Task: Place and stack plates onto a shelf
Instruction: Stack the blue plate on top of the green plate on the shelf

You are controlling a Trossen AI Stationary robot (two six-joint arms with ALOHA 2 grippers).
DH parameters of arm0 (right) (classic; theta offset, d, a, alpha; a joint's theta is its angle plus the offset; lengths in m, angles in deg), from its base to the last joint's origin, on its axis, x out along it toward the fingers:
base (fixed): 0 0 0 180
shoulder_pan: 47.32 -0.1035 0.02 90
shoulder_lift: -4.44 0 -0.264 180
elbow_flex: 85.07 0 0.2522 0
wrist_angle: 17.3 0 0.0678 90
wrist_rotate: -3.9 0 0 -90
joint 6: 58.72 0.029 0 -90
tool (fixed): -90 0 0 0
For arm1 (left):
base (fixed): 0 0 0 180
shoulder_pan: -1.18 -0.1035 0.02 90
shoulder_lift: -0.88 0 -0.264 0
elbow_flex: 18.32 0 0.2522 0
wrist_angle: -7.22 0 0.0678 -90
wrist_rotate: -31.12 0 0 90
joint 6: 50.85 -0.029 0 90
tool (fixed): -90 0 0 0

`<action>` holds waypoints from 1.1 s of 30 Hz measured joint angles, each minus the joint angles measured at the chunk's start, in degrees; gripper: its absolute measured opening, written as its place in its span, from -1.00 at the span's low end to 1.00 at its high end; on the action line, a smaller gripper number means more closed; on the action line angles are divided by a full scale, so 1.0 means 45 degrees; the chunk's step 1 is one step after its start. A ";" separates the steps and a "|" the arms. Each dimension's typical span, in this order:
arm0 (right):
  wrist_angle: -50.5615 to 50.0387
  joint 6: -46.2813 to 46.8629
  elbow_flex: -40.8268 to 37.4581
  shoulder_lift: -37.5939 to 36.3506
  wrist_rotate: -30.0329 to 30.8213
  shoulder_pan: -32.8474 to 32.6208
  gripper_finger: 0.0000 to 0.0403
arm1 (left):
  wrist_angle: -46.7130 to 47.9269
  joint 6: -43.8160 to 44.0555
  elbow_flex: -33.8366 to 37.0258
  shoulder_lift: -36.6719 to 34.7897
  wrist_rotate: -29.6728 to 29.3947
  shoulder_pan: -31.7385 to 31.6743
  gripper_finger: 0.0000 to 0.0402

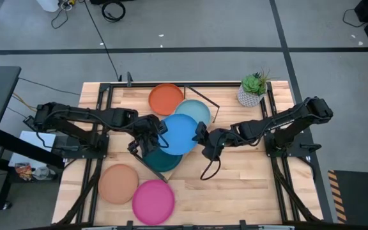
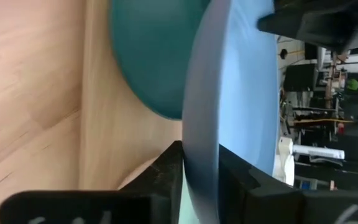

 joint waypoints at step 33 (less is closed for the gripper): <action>0.1725 0.1110 0.0020 0.1824 -0.0907 -0.0325 -0.81 | -0.2922 1.1246 0.0000 -0.4647 -0.2903 -0.0296 -0.12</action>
